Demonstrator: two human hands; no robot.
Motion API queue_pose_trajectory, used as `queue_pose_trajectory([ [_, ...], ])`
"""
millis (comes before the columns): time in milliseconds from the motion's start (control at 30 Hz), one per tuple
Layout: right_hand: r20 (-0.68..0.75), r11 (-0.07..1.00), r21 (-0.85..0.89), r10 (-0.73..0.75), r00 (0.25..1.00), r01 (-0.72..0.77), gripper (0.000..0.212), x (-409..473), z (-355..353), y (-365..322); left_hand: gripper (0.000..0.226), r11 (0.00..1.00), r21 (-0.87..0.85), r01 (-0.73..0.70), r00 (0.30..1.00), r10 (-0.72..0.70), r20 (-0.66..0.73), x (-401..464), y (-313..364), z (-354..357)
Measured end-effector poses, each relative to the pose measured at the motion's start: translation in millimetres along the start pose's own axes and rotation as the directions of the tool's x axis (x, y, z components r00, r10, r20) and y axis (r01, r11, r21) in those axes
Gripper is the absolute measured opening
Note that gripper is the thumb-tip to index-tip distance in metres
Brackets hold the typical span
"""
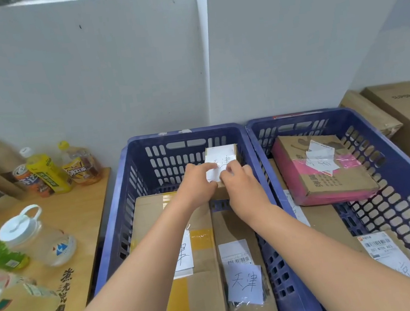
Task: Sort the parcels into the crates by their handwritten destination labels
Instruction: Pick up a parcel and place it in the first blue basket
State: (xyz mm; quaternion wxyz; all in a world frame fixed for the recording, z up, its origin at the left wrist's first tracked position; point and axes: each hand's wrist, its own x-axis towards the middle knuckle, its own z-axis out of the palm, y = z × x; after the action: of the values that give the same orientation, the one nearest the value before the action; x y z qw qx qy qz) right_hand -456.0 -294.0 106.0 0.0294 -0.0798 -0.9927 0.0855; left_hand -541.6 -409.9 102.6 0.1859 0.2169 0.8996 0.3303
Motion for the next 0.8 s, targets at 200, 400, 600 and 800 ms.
queue_pose_trajectory([
  [200,0.104,0.997,-0.03,0.069,0.992,-0.066,0.054,-0.6,10.8,-0.4,0.049,0.993,0.117,-0.011,0.999,0.007,0.034,-3.0,-7.3,21.3],
  [400,0.242,0.979,-0.059,0.204,0.948,-0.195,0.048,16.1,31.5,-4.7,0.051,0.875,0.482,-0.048,0.996,0.009,0.084,1.3,-5.5,39.8],
  [600,0.259,0.976,-0.059,0.218,0.941,-0.21,0.048,34.6,45.2,-7.1,0.046,0.866,0.501,-0.012,0.989,-0.065,0.136,12.6,-11.7,40.1],
  [800,0.452,0.965,-0.098,0.259,0.854,-0.241,0.052,34.6,64.6,2.0,0.038,0.725,0.688,-0.03,0.964,-0.16,0.211,18.7,-7.6,49.3],
])
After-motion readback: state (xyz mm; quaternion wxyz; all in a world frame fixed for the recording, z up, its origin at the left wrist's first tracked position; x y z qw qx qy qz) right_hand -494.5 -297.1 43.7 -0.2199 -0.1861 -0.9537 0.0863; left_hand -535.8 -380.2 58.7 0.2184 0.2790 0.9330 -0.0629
